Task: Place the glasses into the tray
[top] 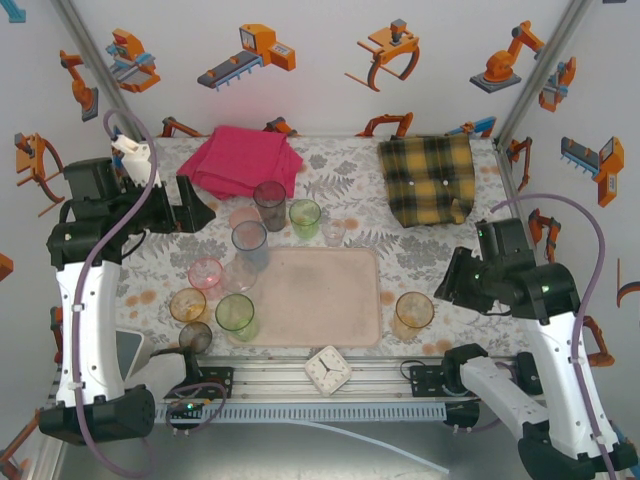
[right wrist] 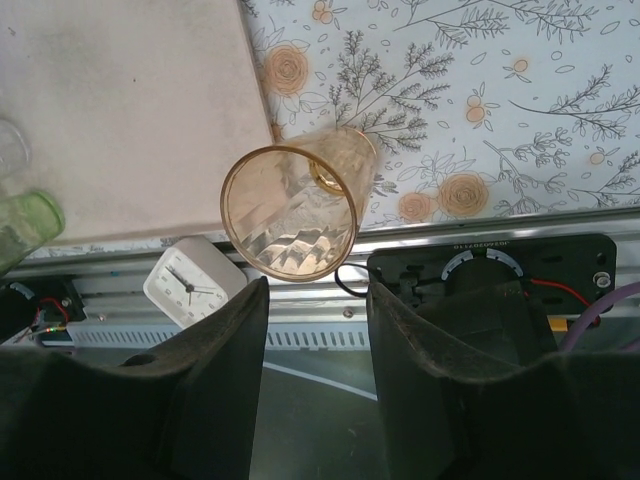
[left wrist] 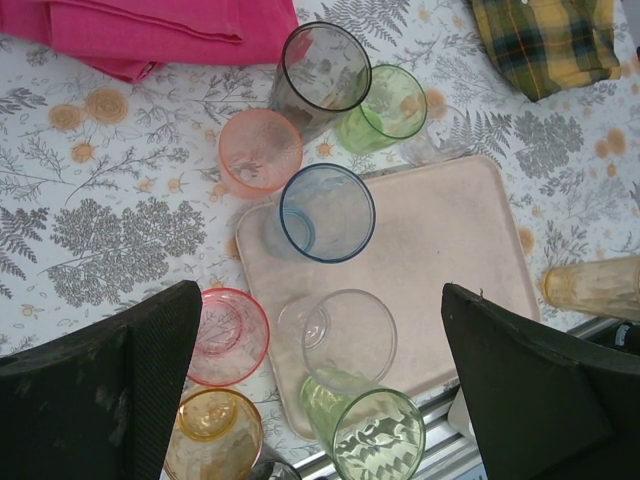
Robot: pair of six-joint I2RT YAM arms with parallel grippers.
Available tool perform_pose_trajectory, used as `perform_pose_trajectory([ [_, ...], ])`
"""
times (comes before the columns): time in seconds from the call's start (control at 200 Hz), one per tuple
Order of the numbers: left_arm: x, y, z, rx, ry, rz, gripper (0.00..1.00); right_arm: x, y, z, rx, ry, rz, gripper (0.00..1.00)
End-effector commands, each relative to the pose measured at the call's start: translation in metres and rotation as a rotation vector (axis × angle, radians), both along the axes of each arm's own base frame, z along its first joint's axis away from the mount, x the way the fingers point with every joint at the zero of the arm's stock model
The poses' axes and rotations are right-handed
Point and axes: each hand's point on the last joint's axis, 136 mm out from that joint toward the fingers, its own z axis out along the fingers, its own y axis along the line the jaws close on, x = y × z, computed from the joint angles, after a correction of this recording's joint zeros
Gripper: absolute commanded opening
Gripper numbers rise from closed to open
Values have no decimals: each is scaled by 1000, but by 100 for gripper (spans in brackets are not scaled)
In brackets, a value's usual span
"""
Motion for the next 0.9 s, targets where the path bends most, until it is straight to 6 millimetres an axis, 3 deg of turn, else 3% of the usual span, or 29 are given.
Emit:
perform_pose_trajectory([
  [0.0, -2, -5, -1, -8, -18, -24, 97, 3, 2, -5, 13, 6, 1, 42],
  [0.105, -2, -3, -2, -5, -16, -16, 97, 6, 5, -24, -6, 73, 28, 41],
  [0.255, -5, -2, -3, 6, -23, -11, 97, 8, -5, -42, -84, 118, 13, 41],
  [0.481, -2, -3, 3, -5, -21, -14, 97, 14, -2, -51, -72, 127, 15, 41],
  [0.896, -1, -4, -4, -8, -5, -14, 97, 9, 3, -69, -46, 170, 28, 41],
])
